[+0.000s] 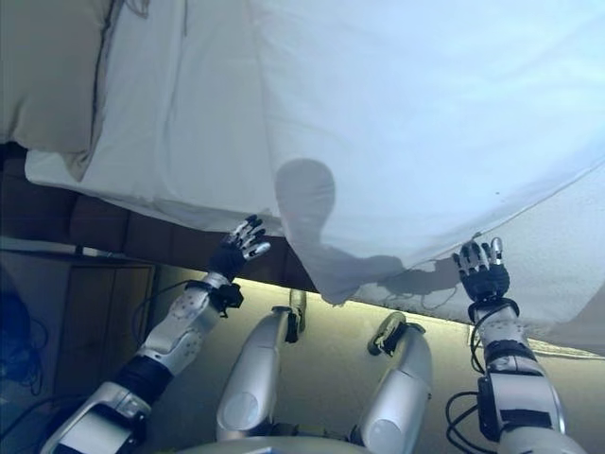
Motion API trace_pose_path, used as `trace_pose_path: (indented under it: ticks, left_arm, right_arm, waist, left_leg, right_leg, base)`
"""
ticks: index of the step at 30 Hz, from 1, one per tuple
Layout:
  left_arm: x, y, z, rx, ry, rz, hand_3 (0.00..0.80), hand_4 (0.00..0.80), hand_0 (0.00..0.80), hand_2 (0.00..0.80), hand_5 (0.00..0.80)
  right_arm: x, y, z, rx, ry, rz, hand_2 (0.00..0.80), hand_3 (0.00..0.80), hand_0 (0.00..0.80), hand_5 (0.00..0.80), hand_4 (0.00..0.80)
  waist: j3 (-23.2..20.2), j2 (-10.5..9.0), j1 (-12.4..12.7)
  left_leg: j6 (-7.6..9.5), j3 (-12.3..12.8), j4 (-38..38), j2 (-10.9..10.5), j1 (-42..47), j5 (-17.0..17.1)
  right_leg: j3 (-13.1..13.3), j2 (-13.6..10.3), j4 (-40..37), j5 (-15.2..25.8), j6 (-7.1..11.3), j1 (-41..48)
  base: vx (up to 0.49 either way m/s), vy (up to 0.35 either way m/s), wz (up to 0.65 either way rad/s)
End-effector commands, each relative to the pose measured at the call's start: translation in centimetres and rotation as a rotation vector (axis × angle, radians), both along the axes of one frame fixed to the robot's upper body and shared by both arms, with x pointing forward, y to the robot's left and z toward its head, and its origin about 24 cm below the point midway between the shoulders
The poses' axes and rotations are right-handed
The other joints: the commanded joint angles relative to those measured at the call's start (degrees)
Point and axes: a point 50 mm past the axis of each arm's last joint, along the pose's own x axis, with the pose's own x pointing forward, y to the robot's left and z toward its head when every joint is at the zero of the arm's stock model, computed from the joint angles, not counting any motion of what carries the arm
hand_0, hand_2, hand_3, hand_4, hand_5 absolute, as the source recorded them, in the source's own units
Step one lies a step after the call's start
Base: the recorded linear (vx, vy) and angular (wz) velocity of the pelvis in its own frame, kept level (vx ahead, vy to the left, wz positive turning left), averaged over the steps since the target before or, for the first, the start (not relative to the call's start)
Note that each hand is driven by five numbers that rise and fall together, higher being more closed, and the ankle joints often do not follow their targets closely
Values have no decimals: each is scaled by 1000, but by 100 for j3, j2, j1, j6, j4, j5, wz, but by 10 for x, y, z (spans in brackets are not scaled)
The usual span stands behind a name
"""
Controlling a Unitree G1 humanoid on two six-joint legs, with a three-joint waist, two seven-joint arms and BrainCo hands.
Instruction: Make the bed neatly
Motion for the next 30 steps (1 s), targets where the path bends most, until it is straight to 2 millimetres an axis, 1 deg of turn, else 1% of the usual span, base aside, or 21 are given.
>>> trace_pose_path:
  ticks: [1, 5, 9, 15, 19, 24, 30]
  left_arm:
    - [-2, -13, 24, -97, -113, -30, 0, 0, 0, 0, 0]
    - [-3, -14, 23, -104, -97, -35, 0, 0, 0, 0, 0]
    - [-6, -13, 18, -105, -76, -45, 0, 0, 0, 0, 0]
    - [-10, -13, 10, -106, -36, -73, 0, 0, 0, 0, 0]
    - [-13, -13, 5, -104, -18, -88, 0, 0, 0, 0, 0]
    - [-16, -10, -2, -84, 5, -87, 0, 0, 0, 0, 0]
    - [-15, -8, -7, -70, 23, -81, 0, 0, 0, 0, 0]
  right_arm:
    - [-5, -29, 18, -30, -23, -63, 0, 0, 0, 0, 0]
    - [-6, -36, 26, -56, -39, -49, 0, 0, 0, 0, 0]
    - [-4, -42, 35, -96, -47, -26, 0, 0, 0, 0, 0]
    - [-1, -52, 52, -155, -54, -5, 0, 0, 0, 0, 0]
    - [2, -55, 62, -154, -65, 4, 0, 0, 0, 0, 0]
    - [2, -53, 59, -87, -84, 4, 0, 0, 0, 0, 0]
    - [5, -48, 59, -79, -99, 22, 0, 0, 0, 0, 0]
  waist:
    - [-64, 181, 118]
    - [-128, 237, 124]
    - [-194, 250, 152]
    - [-336, 261, 190]
    - [-399, 252, 222]
    - [-462, 175, 251]
    - [-542, 99, 279]
  left_leg:
    - [204, -231, 475, 390, -204, -403]
    - [179, -220, 388, 399, -197, -344]
    - [152, -203, 361, 408, -171, -331]
    - [136, -147, 484, 411, -117, -414]
    - [138, -129, 561, 416, -76, -488]
    - [145, -106, 613, 466, -2, -542]
    - [151, -126, 595, 478, 180, -584]
  right_leg:
    - [589, -391, -1753, 2128, 1079, -87]
    - [599, -393, -1750, 2123, 1110, -152]
    - [583, -426, -1712, 2104, 1118, -164]
    - [611, -500, -1485, 1997, 1098, -194]
    - [620, -531, -1377, 1952, 1090, -204]
    - [614, -543, -1310, 1964, 1094, -187]
    - [615, -544, -1311, 1987, 1103, -54]
  base:
    - [66, 3, 5]
    - [60, -1, 9]
    - [55, -14, 7]
    - [76, 7, 6]
    - [64, 2, 20]
    - [46, -23, 5]
    - [61, -16, 1]
